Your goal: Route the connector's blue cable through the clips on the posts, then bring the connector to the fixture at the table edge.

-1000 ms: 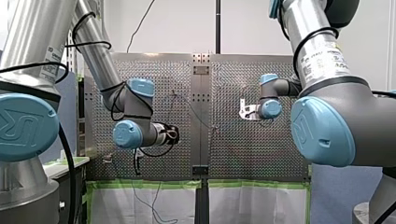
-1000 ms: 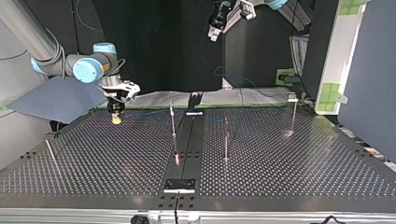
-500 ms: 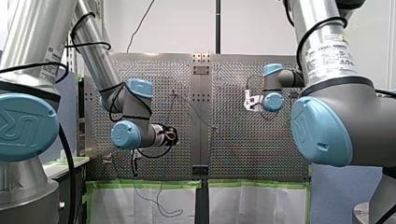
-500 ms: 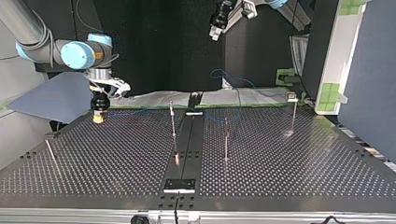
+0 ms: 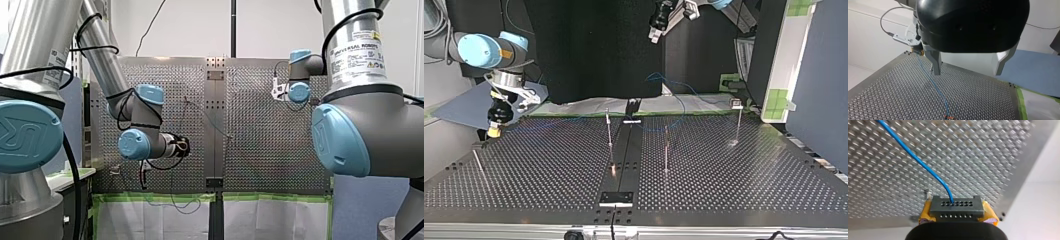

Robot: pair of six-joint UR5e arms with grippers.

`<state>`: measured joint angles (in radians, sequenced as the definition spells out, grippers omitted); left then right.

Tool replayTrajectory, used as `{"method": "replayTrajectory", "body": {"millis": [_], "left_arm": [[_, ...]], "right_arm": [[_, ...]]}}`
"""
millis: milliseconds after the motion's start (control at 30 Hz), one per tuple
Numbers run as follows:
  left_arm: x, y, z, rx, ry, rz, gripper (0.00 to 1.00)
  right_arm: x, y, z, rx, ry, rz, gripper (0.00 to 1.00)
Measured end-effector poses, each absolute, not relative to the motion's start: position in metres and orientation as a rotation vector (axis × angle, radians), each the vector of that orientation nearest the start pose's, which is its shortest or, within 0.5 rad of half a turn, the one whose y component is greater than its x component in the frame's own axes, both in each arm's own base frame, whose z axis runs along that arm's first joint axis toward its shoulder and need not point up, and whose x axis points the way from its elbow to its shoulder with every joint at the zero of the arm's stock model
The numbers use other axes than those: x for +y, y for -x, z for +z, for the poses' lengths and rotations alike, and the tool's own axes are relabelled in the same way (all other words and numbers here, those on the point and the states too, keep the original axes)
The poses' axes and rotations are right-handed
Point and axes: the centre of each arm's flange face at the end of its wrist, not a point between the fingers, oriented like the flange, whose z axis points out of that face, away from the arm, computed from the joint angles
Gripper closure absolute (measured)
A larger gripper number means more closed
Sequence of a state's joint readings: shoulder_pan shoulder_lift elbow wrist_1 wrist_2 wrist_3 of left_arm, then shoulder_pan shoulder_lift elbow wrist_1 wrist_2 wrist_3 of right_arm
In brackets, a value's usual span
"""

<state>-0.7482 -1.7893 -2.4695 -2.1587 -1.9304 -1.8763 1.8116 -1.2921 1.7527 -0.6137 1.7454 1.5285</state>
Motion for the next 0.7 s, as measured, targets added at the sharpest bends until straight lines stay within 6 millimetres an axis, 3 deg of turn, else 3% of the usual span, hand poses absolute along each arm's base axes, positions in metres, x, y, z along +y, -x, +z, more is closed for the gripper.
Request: {"method": "replayTrajectory", "body": {"millis": [167, 433, 700], "left_arm": [[-0.304, -0.185, 0.113, 1.72, -0.108, -0.475, 0.0], [-0.305, -0.188, 0.114, 1.716, -0.101, -0.474, 0.0], [-0.304, -0.19, 0.114, 1.716, -0.099, -0.468, 0.0]], "right_arm": [[-0.543, -0.235, 0.311, -1.073, -1.143, 1.295, 1.0], [-0.561, -0.206, 0.288, -1.122, -1.172, 1.282, 1.0], [-0.577, -0.175, 0.287, -1.126, -1.165, 1.273, 1.0]]}}
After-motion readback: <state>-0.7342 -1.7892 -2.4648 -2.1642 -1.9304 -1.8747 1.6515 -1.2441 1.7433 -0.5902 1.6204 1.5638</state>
